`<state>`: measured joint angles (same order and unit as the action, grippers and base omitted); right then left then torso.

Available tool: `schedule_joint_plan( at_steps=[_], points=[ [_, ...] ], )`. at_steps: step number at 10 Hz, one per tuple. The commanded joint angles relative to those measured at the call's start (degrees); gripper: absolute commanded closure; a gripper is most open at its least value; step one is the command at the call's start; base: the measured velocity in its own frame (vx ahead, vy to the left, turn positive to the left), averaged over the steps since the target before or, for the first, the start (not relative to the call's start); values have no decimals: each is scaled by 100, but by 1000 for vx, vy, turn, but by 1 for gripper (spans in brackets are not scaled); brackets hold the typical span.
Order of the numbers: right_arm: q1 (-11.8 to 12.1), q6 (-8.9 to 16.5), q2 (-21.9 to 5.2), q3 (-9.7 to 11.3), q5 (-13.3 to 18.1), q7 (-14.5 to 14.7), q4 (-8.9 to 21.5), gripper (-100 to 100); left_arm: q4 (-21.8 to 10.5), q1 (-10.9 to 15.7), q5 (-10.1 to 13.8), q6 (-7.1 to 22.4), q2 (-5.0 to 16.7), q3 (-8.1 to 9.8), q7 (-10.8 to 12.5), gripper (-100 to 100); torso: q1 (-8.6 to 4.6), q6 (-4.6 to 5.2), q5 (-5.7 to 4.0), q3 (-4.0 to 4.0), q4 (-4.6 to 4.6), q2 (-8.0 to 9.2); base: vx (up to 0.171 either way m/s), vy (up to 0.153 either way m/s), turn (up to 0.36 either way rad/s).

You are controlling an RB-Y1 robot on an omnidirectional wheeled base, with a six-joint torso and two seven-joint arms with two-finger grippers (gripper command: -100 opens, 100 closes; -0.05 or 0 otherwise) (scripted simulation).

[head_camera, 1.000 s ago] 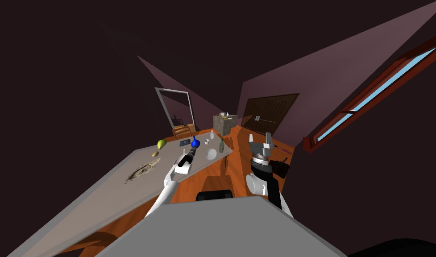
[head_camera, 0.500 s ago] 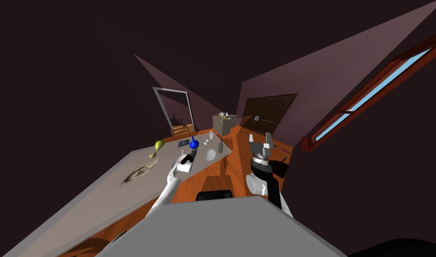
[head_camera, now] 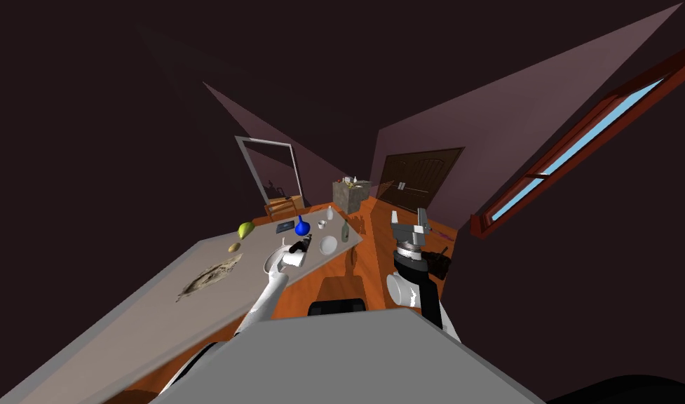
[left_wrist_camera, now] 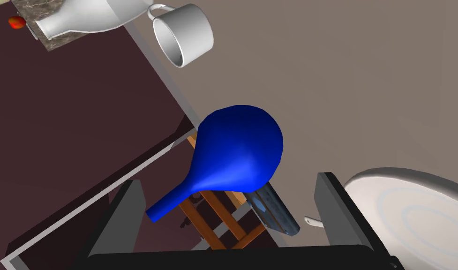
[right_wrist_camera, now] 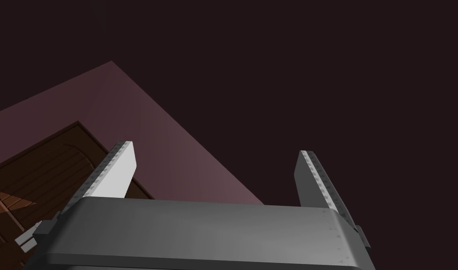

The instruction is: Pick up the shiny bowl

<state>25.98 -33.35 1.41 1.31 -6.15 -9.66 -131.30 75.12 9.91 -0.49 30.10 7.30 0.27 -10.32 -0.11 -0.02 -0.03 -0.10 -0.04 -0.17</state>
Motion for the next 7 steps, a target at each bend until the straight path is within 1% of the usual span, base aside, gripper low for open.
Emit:
schedule_joint_plan(
  at_steps=[1,2,3,4,5,6,7],
  points=[
    [0,0,0,0,0,0,0,0,-213,95,21,221,9,7,-29,-100,0,0,0,0,0,0,40,-18,-17],
    [0,0,0,0,0,0,0,0,-466,256,21,412,-14,25,-72,-100,3,-1,1,0,-1,1,38,-26,-44],
    [0,0,0,0,0,0,0,0,-474,256,21,513,-14,25,-72,-100,0,0,0,1,0,2,28,-24,-16],
    [0,0,0,0,0,0,0,0,-725,409,20,691,-38,43,-113,-100,1,-1,0,3,1,6,32,-29,-30],
    [0,0,0,0,0,0,0,0,-725,409,20,793,-38,43,-113,-100,-1,0,0,2,1,5,28,-23,-21],
    [0,0,0,0,0,0,0,0,-967,553,19,987,-64,61,-150,-100,1,-2,0,4,1,7,32,-27,-27],
    [0,0,0,0,0,0,0,0,-967,553,19,1060,-64,61,-150,-100,0,-1,0,3,1,6,28,-17,-18]
  ],
)
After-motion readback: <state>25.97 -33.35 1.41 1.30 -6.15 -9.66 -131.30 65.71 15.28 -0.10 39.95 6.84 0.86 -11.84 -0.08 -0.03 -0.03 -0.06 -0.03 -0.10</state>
